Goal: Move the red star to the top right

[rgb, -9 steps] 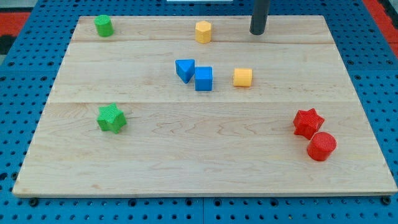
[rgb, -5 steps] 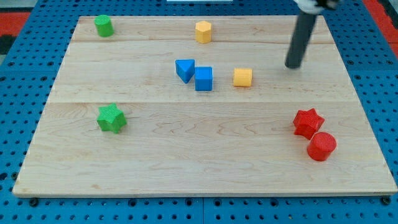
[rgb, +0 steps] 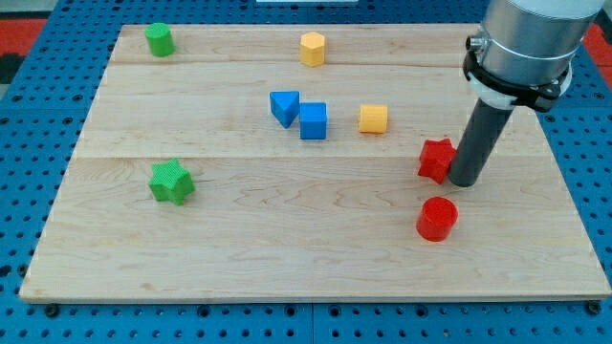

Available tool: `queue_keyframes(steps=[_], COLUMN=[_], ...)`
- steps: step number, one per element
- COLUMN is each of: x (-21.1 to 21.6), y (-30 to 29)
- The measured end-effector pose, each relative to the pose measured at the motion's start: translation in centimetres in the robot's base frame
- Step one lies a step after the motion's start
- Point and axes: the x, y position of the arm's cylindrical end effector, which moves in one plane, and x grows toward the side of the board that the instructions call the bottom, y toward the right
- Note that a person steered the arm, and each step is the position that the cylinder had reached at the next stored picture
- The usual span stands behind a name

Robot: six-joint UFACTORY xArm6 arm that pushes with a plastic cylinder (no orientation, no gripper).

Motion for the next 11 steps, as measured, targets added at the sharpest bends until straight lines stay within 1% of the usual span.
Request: queue_keyframes(steps=[1, 2, 3, 4, 6, 8, 9, 10, 11], x=[-2.9, 0.1, -2.3, -7.9, -16.1, -17.1, -17.8, -19.7, -20.6], y=[-0.5, -0.4, -3.9, -2.7, -2.7, -9.4, -1.1, -0.2, -0.2])
